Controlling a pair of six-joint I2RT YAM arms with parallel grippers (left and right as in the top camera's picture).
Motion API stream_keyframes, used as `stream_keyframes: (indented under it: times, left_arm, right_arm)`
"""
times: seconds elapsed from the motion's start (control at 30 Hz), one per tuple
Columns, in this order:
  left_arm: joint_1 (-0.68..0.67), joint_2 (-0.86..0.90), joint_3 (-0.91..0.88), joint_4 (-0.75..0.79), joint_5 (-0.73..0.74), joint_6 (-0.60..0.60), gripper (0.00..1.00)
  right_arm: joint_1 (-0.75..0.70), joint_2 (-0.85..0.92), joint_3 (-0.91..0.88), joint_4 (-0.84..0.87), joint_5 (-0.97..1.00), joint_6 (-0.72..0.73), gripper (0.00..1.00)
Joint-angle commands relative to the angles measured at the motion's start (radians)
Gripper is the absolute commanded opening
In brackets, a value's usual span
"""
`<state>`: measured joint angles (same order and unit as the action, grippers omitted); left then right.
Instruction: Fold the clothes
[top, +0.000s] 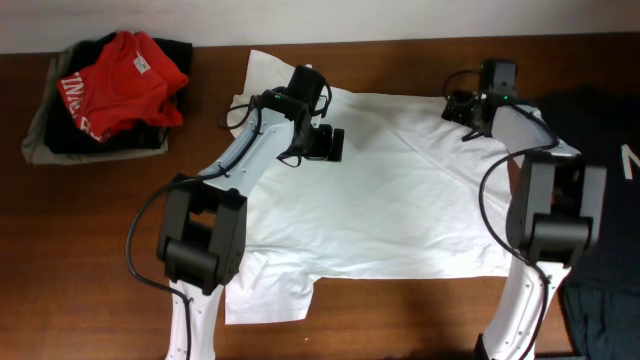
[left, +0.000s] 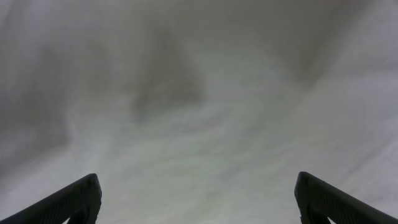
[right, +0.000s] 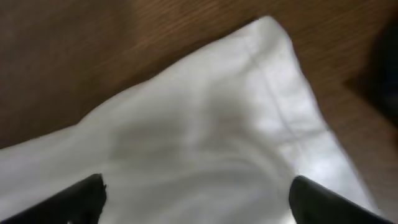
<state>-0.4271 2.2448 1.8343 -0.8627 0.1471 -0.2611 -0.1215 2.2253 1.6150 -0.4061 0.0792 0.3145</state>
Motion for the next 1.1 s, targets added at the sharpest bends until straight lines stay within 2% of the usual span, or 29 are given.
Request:
stream_keyframes:
  times: [0.0, 0.23, 0.43, 0.57, 0.63, 0.73, 1.07]
  left_arm:
    - [-0.002, 0.014, -0.003, 0.002, 0.011, 0.009, 0.99]
    - [0.050, -0.031, 0.040, -0.074, 0.010, 0.008, 0.99]
    - [0.220, -0.098, 0.049, -0.184, 0.047, 0.005, 0.99]
    - [0.349, -0.100, 0.048, -0.220, 0.215, 0.063, 0.99]
    - [0.390, -0.100, 0.048, -0.225, 0.251, 0.104, 0.99]
    - [0.410, -0.100, 0.047, -0.226, 0.243, 0.156, 0.99]
    - [0.401, -0.100, -0.063, -0.238, 0.257, 0.176, 0.99]
  right_arm:
    - [-0.003, -0.152, 0.118, -0.090, 0.021, 0.008, 0.99]
    - [-0.002, -0.338, 0.223, -0.309, -0.181, 0.008, 0.98]
    - [-0.002, -0.385, 0.222, -0.422, -0.369, 0.008, 0.99]
    - [-0.002, -0.374, 0.220, -0.477, -0.383, 0.008, 0.99]
    - [-0.002, -0.371, 0.220, -0.496, -0.383, 0.008, 0.98]
    - [-0.002, -0.371, 0.219, -0.521, -0.383, 0.008, 0.99]
    - [-0.003, -0.371, 0.219, -0.597, -0.382, 0.008, 0.99]
